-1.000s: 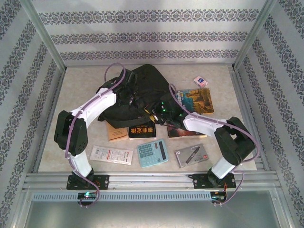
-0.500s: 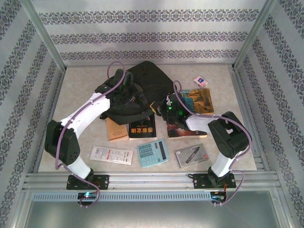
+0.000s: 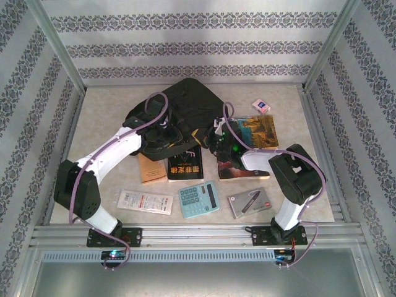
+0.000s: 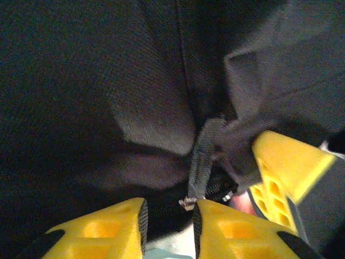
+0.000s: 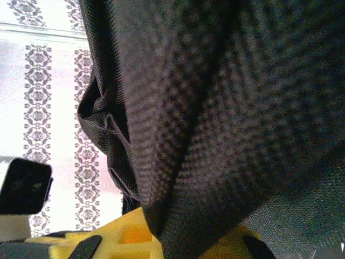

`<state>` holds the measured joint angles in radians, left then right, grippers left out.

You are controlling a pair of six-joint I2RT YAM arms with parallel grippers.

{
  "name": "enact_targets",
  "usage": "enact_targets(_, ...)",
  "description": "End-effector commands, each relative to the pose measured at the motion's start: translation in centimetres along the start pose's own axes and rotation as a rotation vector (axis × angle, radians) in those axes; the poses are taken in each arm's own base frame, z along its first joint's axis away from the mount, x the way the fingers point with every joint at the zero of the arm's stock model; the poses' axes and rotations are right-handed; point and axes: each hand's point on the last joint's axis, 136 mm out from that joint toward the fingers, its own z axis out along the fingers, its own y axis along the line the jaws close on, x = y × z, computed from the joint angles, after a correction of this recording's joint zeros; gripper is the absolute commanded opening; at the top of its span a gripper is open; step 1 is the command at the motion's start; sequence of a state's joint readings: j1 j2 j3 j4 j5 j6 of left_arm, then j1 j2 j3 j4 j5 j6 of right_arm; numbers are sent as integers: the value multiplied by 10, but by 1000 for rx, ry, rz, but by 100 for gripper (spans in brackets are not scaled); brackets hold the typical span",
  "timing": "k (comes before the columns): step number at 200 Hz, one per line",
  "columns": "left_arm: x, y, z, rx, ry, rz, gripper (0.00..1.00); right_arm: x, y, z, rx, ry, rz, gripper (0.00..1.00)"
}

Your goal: Pack the student bag

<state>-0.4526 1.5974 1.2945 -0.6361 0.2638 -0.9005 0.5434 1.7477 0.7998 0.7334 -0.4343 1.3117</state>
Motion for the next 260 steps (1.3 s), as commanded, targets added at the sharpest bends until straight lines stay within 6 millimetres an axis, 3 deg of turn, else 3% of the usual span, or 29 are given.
enact_targets(1, -2, 8, 4, -90, -4, 58, 29, 6, 31, 1, -83, 2, -108, 0)
enact_targets(79, -8, -8, 15, -20, -12, 60, 27, 14, 29, 2, -77, 11, -120, 0)
enact_targets(150, -8, -11, -14, -16, -44, 87, 18, 6, 14, -1, -37, -18, -71, 0)
enact_targets(214, -5, -15, -13, -9, -27, 93, 39, 8, 16, 1, -39, -7, -68, 0)
enact_targets(260, -3, -19, 1, -27, -8, 102, 41, 12, 18, 2, -38, 2, -73, 0)
